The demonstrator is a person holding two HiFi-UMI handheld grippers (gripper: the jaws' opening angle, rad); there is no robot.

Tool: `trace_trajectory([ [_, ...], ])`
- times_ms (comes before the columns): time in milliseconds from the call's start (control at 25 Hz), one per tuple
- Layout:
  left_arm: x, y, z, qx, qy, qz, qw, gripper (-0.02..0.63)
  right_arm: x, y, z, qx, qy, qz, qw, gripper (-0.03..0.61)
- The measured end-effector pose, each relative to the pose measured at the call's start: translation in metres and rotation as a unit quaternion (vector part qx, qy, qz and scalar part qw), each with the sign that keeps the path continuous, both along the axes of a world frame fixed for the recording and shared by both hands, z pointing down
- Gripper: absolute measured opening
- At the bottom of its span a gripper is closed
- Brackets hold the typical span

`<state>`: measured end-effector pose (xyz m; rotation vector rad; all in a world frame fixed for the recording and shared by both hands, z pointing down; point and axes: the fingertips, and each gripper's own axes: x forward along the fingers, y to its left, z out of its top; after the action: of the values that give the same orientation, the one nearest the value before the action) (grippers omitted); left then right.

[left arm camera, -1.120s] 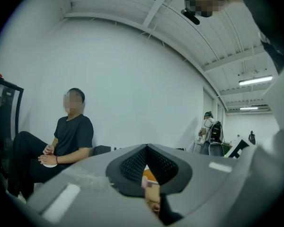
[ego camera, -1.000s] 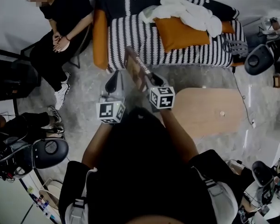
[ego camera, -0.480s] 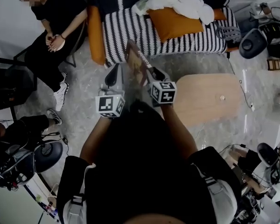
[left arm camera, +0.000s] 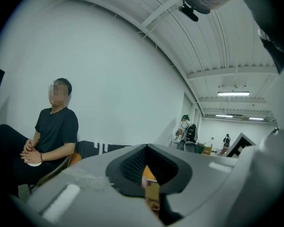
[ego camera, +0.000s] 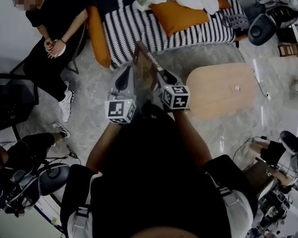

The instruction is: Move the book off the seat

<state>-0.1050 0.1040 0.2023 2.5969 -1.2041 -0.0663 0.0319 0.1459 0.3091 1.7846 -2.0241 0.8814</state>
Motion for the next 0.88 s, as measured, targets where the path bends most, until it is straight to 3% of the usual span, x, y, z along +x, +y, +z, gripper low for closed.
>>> trace_trajectory([
  [440,0.016,0.036,-0.007,-0.006,0.005,0.064,0.9979,0.006,0.009,0.053,-0.012,-0.010,0.013,0.052,0.999,0.143],
  [880,0.043,0.054,0.002,-0.011,0.012,0.094,0.9954,0.006,0.040,0.089,-0.007,-0.008,0.012,0.102,0.995,0.143],
])
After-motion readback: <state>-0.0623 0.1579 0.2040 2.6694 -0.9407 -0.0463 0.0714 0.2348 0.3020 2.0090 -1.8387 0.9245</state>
